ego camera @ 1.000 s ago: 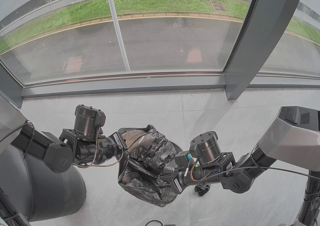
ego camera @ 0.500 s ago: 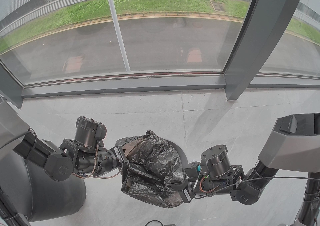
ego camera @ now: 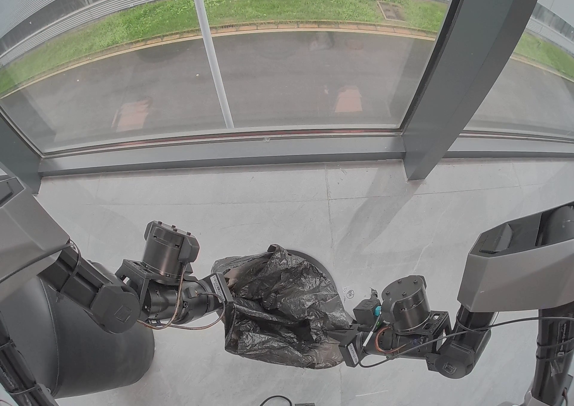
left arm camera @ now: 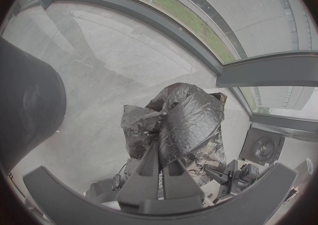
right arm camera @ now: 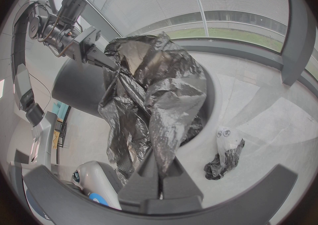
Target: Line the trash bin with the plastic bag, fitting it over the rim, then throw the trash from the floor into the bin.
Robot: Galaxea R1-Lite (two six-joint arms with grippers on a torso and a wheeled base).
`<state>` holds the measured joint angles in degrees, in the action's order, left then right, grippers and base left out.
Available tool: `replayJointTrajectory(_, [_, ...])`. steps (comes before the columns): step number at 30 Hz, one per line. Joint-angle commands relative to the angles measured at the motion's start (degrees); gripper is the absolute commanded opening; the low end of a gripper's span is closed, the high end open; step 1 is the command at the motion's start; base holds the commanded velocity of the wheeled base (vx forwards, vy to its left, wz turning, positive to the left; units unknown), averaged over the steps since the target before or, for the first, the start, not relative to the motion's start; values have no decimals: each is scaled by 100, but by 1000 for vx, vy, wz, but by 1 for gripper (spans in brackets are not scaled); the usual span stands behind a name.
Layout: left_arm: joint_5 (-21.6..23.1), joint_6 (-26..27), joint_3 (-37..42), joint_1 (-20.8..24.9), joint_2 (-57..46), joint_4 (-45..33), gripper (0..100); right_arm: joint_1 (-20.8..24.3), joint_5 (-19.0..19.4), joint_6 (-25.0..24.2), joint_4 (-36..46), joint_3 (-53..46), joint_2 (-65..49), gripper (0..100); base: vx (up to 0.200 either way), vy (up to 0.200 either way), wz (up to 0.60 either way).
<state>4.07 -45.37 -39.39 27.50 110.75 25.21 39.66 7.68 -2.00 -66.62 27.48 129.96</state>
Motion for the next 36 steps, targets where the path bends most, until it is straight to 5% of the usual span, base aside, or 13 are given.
replayJointTrajectory(1, [-3, 81, 19, -26, 105, 1, 0, -98, -12, 7, -79, -173, 152, 0, 0, 0, 0])
replayJointTrajectory(15, [-170, 1074, 89, -386, 333, 1, 0, -292, -258, 33, -158, -357, 29, 0, 0, 0, 0])
replayJointTrajectory(36, [173, 969, 441, -122, -484, -798, 0, -221, -179, 86, -492, -937, -85, 0, 0, 0, 0])
